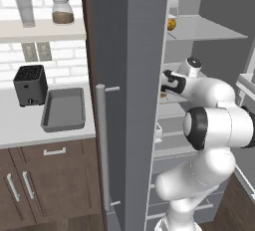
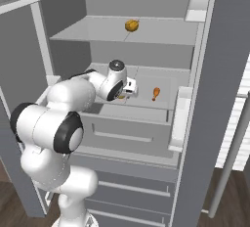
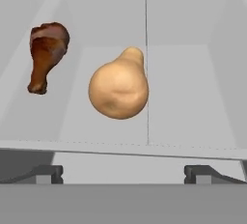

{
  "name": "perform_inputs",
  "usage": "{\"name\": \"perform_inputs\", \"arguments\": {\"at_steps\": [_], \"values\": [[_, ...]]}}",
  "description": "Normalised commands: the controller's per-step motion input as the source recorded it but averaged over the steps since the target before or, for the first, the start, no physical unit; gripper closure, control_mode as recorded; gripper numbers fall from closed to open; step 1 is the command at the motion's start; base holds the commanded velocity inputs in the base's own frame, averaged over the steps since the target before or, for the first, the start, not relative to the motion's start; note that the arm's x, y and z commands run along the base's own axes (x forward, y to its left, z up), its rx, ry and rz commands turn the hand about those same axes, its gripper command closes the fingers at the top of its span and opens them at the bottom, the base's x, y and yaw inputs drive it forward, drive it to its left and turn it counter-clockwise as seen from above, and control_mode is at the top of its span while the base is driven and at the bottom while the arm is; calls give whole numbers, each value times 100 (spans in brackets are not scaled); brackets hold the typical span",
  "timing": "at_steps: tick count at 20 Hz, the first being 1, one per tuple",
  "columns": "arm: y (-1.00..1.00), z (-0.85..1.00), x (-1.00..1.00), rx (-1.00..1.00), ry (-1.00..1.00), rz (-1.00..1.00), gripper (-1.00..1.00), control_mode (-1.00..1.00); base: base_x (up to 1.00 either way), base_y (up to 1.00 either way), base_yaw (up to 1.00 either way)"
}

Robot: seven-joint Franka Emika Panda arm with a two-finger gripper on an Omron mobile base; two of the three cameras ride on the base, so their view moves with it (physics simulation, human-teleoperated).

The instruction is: Place one squash and one chicken drumstick in each tupperware on the nearby counter, to pack two identical lunches.

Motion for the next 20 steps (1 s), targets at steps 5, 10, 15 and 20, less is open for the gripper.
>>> {"name": "perform_inputs", "arguments": {"at_steps": [5, 10, 15, 20], "values": [[4, -15, 29, 0, 0, 2, -100, -100, 0, 0, 0], [2, -9, 35, 0, 0, 2, -100, -100, 0, 0, 0], [0, -10, 41, 0, 0, 1, -100, -100, 0, 0, 0], [0, -13, 39, 0, 0, 2, -100, -100, 0, 0, 0]]}}
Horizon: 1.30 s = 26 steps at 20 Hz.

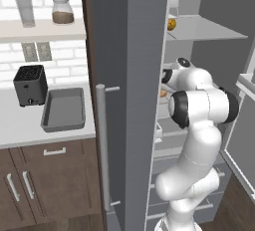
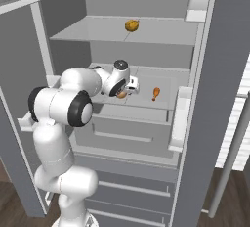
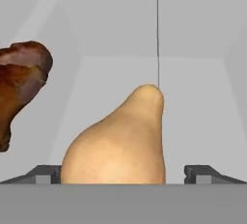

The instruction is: Place one squash and one chicken drumstick in each tupperware on the nearby counter, to pack two identical lunches.

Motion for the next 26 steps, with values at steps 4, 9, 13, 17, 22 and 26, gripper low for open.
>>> {"name": "perform_inputs", "arguments": {"at_steps": [4, 9, 13, 17, 22, 26], "values": [[0, -18, 16, 0, 0, 1, -100, -100, 0, 0, 0], [1, -41, 1, 0, 4, 0, 100, -100, 0, 0, 0], [0, -32, -5, 0, 2, 0, 100, -100, 0, 0, 0], [-32, -16, -71, 0, 0, -7, 100, -100, 0, 0, 0], [-44, -3, -100, 0, -11, -5, 100, -100, 0, 0, 0], [18, 49, -100, -7, -18, 16, 100, -100, 0, 0, 0]]}}
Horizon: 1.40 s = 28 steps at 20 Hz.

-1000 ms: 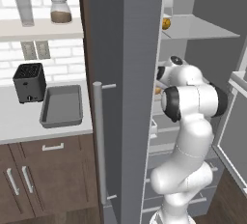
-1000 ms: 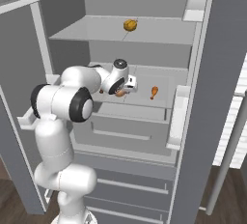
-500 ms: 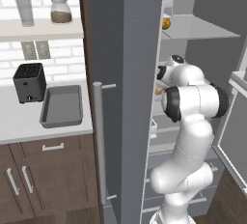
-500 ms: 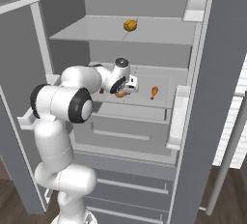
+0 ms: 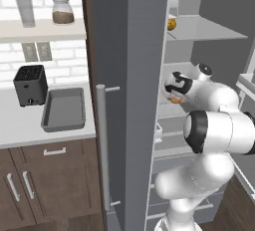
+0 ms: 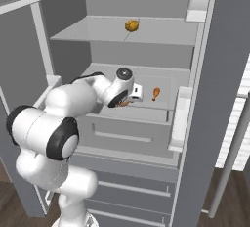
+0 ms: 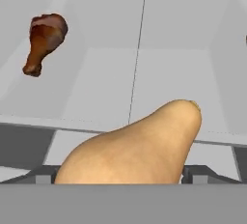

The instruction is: Place one squash and one chicken drumstick in each tupperware on the nearby counter, to pack two identical lunches.

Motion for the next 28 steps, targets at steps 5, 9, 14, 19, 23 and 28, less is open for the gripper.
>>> {"name": "perform_inputs", "arguments": {"at_steps": [5, 9, 14, 19, 23, 28], "values": [[33, 43, -100, -13, -3, 31, 100, -100, 0, 0, 0], [18, 74, -100, -11, -1, 26, 100, -100, 0, 0, 0], [0, 94, -96, -10, -2, 22, 100, -100, 0, 0, 0], [0, 44, -100, -4, 0, 4, 100, -100, 0, 0, 0], [0, 21, -100, -4, 0, 0, 100, -100, 0, 0, 0], [0, 10, -99, -7, 0, 0, 100, -100, 0, 0, 0]]}}
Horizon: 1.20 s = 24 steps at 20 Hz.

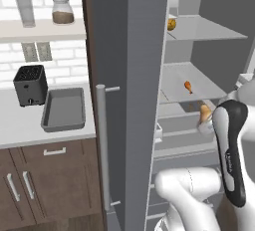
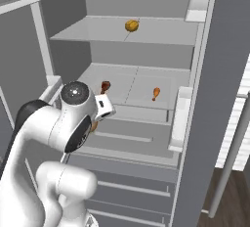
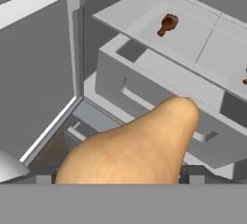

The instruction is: Place one squash and one chicken drumstick in each tupperware on the nearby counter, to pack two identical lunches.

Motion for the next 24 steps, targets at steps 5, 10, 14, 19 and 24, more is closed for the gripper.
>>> {"name": "perform_inputs", "arguments": {"at_steps": [5, 10, 14, 19, 24], "values": [[6, 12, -45, -5, 0, 0, 100, 100, -34, 0, 0], [0, 0, 0, 0, 0, 0, 100, 100, -100, 0, 1], [0, 0, 0, 0, 0, 0, 100, 100, -83, 33, 5], [0, 0, 0, 0, 0, 0, 100, 100, -14, 98, 5], [0, 0, 0, 0, 0, 0, 100, 100, 0, 100, 0]]}}
